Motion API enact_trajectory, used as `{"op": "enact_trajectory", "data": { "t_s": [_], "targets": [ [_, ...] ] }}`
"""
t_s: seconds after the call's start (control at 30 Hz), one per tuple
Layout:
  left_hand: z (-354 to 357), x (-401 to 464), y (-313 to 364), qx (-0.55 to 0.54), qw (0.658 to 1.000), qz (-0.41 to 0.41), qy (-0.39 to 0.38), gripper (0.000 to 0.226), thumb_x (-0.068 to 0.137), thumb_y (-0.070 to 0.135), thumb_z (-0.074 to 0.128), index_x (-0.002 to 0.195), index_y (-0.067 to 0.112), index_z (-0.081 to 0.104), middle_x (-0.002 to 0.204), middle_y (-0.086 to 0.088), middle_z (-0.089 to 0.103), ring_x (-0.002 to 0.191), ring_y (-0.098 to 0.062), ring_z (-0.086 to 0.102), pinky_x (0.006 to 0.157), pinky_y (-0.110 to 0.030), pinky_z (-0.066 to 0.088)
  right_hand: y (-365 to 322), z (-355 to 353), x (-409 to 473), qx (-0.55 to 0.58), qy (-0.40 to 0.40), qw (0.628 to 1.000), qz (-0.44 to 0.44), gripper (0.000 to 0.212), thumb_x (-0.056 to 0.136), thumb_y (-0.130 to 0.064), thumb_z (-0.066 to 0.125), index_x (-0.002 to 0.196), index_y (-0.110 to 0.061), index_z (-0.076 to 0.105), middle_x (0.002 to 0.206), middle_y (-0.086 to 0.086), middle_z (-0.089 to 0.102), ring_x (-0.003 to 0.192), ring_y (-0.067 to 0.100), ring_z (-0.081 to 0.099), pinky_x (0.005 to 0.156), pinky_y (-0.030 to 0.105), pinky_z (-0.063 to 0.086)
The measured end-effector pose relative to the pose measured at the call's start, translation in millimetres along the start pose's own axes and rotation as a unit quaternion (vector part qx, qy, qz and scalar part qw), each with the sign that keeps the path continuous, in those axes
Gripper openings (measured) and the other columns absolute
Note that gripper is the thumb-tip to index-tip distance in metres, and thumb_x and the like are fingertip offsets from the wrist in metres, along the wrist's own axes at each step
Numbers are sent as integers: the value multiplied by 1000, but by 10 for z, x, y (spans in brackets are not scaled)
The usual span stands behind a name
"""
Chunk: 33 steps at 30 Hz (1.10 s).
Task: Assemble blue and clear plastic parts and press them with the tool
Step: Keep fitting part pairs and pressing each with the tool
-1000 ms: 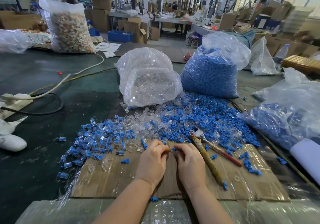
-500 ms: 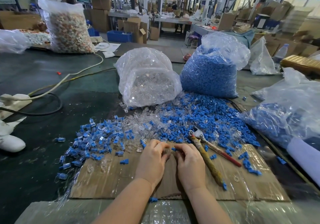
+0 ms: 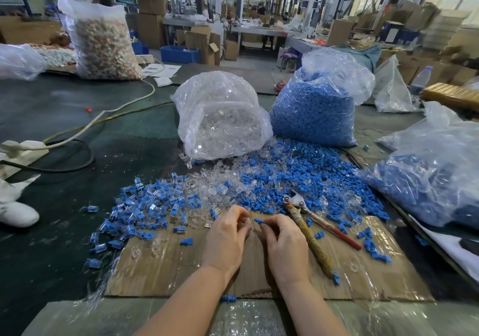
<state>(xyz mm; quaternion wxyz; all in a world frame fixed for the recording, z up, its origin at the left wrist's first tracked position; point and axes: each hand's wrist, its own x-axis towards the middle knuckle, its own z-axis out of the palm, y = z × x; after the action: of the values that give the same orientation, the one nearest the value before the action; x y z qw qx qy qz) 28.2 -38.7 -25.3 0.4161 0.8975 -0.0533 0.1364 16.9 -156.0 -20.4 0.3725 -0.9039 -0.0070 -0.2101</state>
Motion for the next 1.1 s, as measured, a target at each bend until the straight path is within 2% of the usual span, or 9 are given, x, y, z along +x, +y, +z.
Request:
{"op": "enact_trajectory", "data": {
  "t_s": [0.17,0.3,0.4,0.5,0.63,0.77,0.93,1.1],
  "targets": [
    [-13,0,-5,6,1000,10,-2,25,93,17,53,115,27,56,100,10,57,92,-3,52,84,-17,44,6,3,-2,-7,1,1000,-9,3,89,-16,61,86,-15,63,82,-9,60,80,10,54,73,22,41],
    [-32,16,-4,-19,1000,-10,12,26,93,14,52,116,25,58,96,11,53,87,-5,52,80,-18,45,2,10,0,-8,2,1000,-15,4,89,-15,61,87,-14,63,82,-9,59,79,8,52,71,18,38],
    [-44,12,-9,-67,996,-49,27,21,90,13,58,109,21,57,91,12,58,84,0,55,75,-9,44,5,8,-2,-6,-2,1000,-17,5,90,-17,60,87,-13,63,83,-8,60,79,9,52,71,19,37],
    [-53,8,-3,-82,994,-62,21,11,89,15,60,94,25,57,86,12,60,84,-2,57,75,-10,44,-1,3,-7,-8,-8,1000,-24,7,90,-20,59,88,-14,63,83,-8,60,79,7,52,70,17,38],
    [-64,11,3,-70,996,-53,14,18,89,19,59,80,33,53,78,16,58,76,4,54,65,-4,40,-5,0,-11,-18,-16,999,-39,8,90,-21,59,89,-14,63,84,-8,60,80,8,53,72,19,41],
    [-60,12,-9,-69,996,-56,9,13,90,20,59,83,30,55,75,14,60,74,3,56,66,-8,45,0,4,-15,-14,-16,998,-51,6,89,-18,61,86,-14,63,82,-10,57,78,7,50,72,17,38],
    [-85,-1,-1,-90,995,-50,5,19,89,18,59,89,36,54,74,19,60,72,12,56,66,-3,43,8,16,-15,-35,-31,997,-65,6,89,-21,60,86,-16,62,81,-14,52,77,4,47,71,14,34],
    [-92,-10,-8,-90,995,-39,-14,18,90,16,58,92,34,57,81,19,62,80,7,58,70,-4,45,-11,16,-17,-47,-36,996,-66,10,87,-21,63,79,-18,58,76,-15,50,73,4,44,67,17,33]
  ]
}}
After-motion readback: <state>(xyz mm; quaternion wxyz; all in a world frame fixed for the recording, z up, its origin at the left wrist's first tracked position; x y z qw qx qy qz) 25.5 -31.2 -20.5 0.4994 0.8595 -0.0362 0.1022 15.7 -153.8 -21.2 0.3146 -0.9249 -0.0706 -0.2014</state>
